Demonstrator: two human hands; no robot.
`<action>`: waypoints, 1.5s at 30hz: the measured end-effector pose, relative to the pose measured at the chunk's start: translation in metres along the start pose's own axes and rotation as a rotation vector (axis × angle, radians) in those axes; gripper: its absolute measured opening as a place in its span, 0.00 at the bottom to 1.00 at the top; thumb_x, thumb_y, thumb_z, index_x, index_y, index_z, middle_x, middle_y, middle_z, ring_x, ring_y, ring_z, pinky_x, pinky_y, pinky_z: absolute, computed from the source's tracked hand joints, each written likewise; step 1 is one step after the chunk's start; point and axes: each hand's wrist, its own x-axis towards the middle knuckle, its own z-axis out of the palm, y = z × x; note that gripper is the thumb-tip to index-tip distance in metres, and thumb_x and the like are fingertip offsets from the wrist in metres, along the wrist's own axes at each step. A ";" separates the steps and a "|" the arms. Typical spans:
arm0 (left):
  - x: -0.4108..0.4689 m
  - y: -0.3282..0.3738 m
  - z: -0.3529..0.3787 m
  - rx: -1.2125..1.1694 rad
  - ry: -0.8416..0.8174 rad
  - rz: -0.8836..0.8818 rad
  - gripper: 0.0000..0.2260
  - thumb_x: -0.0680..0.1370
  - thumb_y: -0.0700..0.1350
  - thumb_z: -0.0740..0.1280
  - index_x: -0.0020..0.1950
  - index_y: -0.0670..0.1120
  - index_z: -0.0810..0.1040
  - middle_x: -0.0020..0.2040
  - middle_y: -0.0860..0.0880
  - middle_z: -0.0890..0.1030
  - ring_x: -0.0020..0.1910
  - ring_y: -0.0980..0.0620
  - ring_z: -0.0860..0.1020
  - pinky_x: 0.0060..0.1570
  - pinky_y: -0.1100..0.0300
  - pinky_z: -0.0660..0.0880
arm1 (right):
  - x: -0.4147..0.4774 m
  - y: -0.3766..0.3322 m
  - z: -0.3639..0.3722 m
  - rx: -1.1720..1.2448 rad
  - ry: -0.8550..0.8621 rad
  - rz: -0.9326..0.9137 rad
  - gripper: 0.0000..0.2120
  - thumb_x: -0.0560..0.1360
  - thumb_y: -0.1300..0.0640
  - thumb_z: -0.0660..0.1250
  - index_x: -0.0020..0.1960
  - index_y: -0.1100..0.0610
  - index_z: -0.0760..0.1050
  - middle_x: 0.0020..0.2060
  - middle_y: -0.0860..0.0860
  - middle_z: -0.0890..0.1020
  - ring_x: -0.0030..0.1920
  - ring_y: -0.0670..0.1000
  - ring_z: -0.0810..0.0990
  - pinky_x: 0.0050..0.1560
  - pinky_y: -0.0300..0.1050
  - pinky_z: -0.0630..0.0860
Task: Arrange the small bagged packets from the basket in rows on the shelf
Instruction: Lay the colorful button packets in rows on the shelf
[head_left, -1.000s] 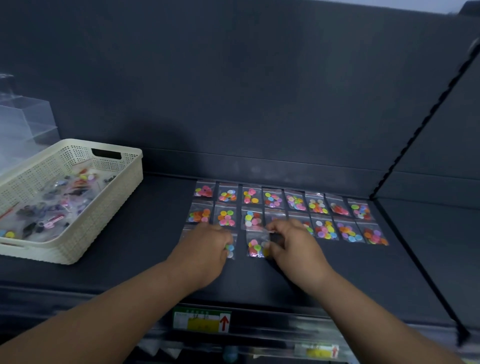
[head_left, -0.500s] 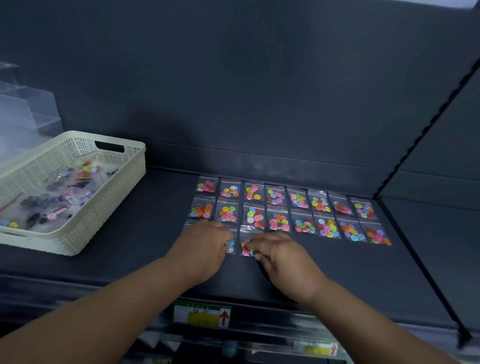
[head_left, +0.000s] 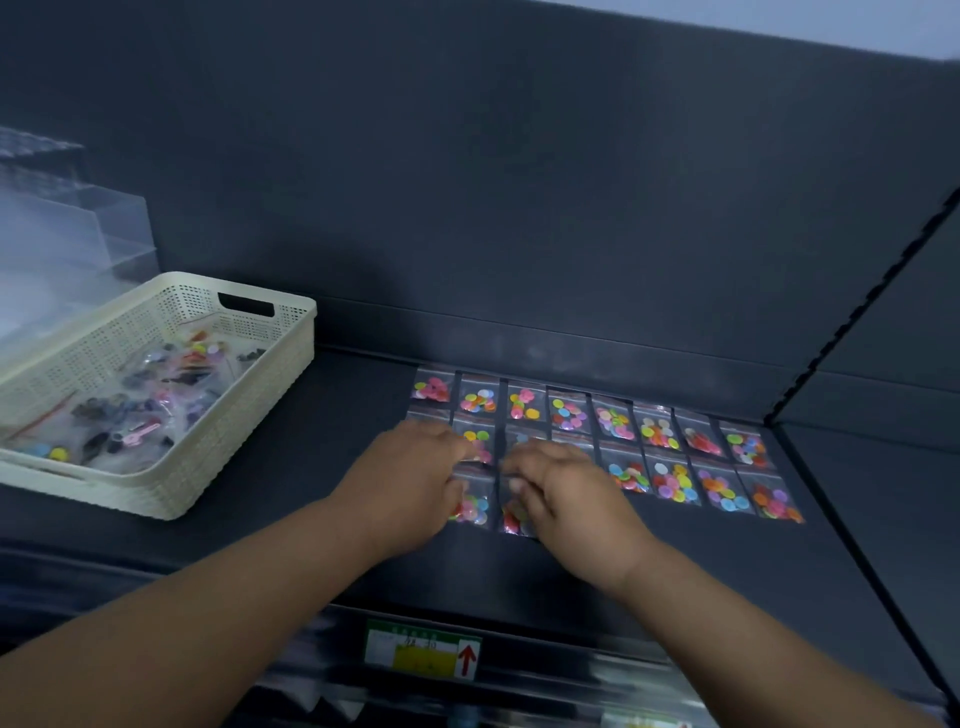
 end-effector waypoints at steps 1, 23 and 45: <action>0.000 -0.005 -0.009 0.021 0.027 0.001 0.11 0.77 0.49 0.63 0.58 0.50 0.76 0.56 0.52 0.76 0.56 0.50 0.71 0.57 0.56 0.70 | 0.008 -0.005 -0.002 -0.014 0.012 -0.011 0.12 0.78 0.57 0.59 0.58 0.54 0.77 0.54 0.51 0.79 0.55 0.53 0.75 0.57 0.43 0.71; -0.081 -0.245 -0.154 0.121 0.100 -0.348 0.16 0.77 0.49 0.62 0.65 0.49 0.74 0.61 0.48 0.75 0.59 0.48 0.72 0.57 0.55 0.70 | 0.252 -0.217 0.069 0.055 -0.142 -0.079 0.21 0.77 0.52 0.63 0.70 0.50 0.67 0.66 0.50 0.71 0.63 0.52 0.71 0.60 0.41 0.67; -0.082 -0.290 -0.136 -0.141 0.120 -0.254 0.20 0.79 0.48 0.62 0.71 0.49 0.67 0.69 0.53 0.64 0.68 0.57 0.59 0.65 0.67 0.57 | 0.333 -0.211 0.147 0.049 -0.274 0.118 0.06 0.71 0.62 0.67 0.43 0.51 0.78 0.43 0.50 0.81 0.46 0.52 0.78 0.46 0.40 0.72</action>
